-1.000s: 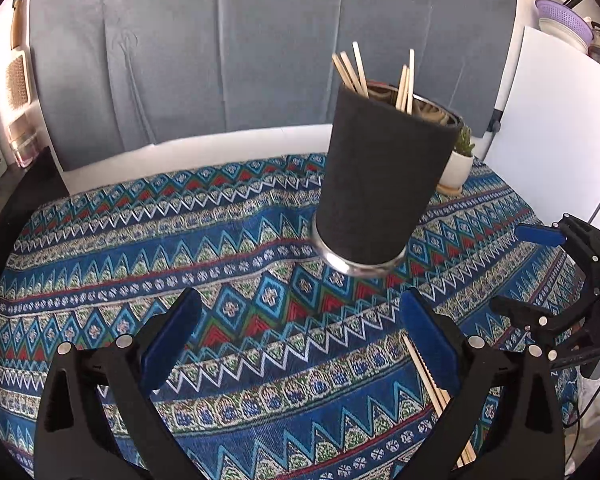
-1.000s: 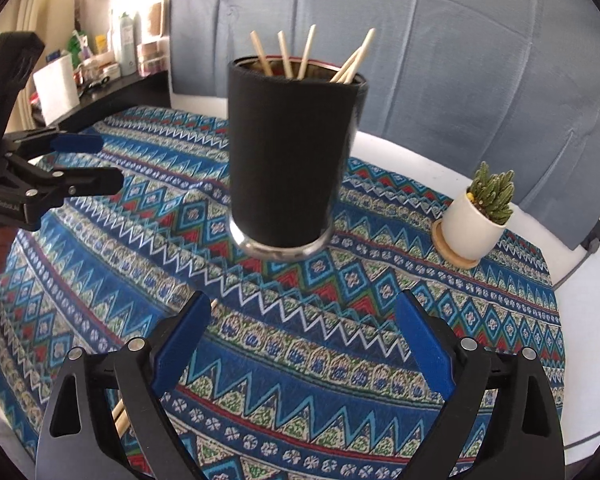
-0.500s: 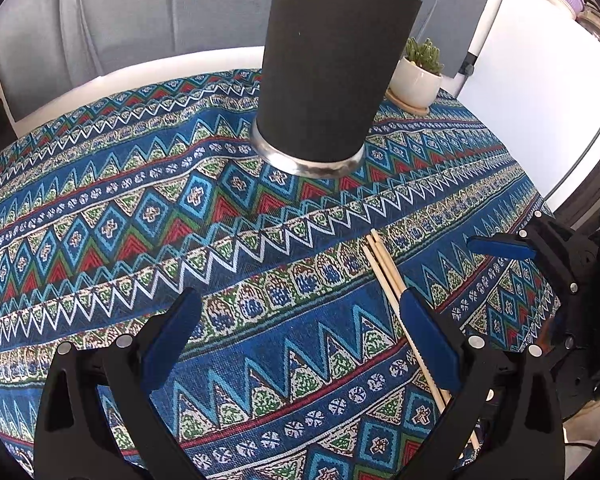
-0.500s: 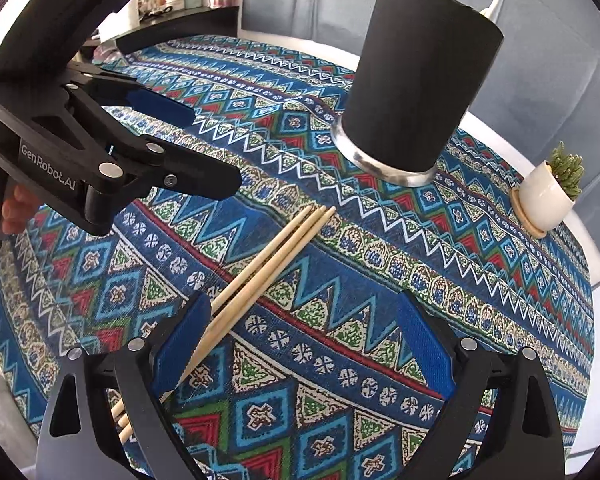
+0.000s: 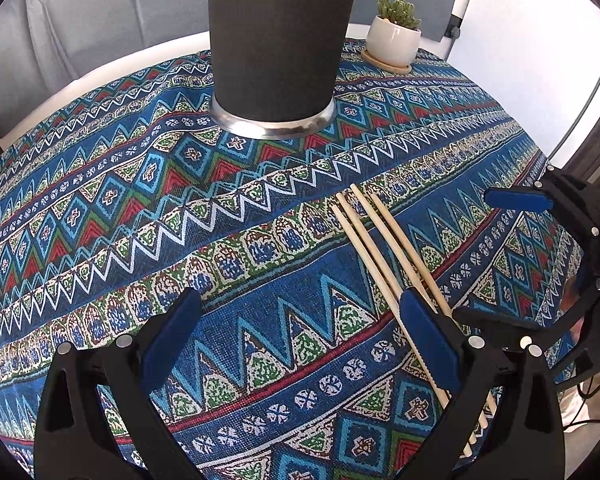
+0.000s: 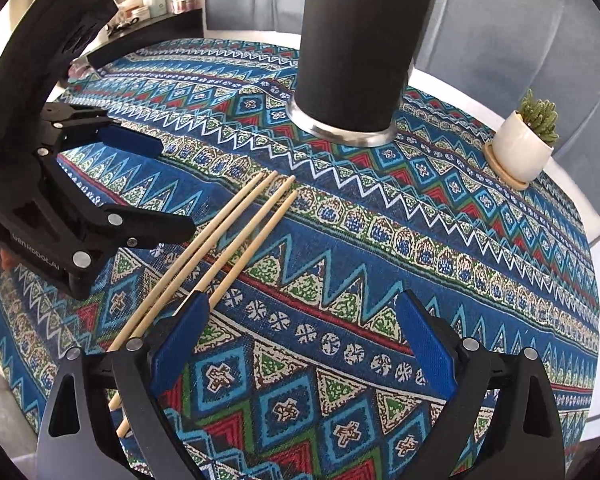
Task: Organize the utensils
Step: 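Grasp one wooden stick with the left tool while the right tool grasps another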
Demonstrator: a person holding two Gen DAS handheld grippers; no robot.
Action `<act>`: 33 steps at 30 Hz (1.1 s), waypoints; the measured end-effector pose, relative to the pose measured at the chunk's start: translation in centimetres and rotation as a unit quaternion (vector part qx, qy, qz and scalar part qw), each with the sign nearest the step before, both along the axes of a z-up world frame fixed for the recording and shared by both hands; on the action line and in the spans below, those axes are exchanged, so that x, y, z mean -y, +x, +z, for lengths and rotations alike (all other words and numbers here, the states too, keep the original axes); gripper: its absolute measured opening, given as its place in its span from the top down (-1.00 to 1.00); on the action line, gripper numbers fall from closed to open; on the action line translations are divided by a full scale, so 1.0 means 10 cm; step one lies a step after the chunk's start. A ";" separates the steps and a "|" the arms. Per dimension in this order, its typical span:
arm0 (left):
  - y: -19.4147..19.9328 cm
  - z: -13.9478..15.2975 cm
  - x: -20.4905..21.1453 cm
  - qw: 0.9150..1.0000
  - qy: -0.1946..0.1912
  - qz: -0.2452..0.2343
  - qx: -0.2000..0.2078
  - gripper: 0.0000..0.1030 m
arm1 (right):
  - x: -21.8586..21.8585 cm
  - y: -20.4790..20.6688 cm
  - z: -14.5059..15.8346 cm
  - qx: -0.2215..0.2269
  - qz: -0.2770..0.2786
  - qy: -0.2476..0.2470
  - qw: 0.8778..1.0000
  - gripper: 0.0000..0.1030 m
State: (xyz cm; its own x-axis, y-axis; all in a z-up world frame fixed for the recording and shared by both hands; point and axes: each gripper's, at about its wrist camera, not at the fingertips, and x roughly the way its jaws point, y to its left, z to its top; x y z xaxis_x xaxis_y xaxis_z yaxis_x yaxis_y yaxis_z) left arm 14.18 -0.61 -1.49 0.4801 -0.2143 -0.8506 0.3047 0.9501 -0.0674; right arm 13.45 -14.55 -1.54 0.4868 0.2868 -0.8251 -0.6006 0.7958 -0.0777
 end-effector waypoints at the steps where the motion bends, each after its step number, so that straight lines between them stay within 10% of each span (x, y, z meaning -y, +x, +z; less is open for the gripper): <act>1: -0.01 -0.01 0.01 1.000 0.007 0.000 0.003 -0.88 | 0.00 0.00 0.00 -0.004 0.001 0.003 1.000 -0.74; 33: 0.09 -0.04 0.22 0.996 0.059 0.066 -0.024 -0.91 | 0.33 -0.08 -0.10 -0.051 -0.009 0.023 0.998 -0.84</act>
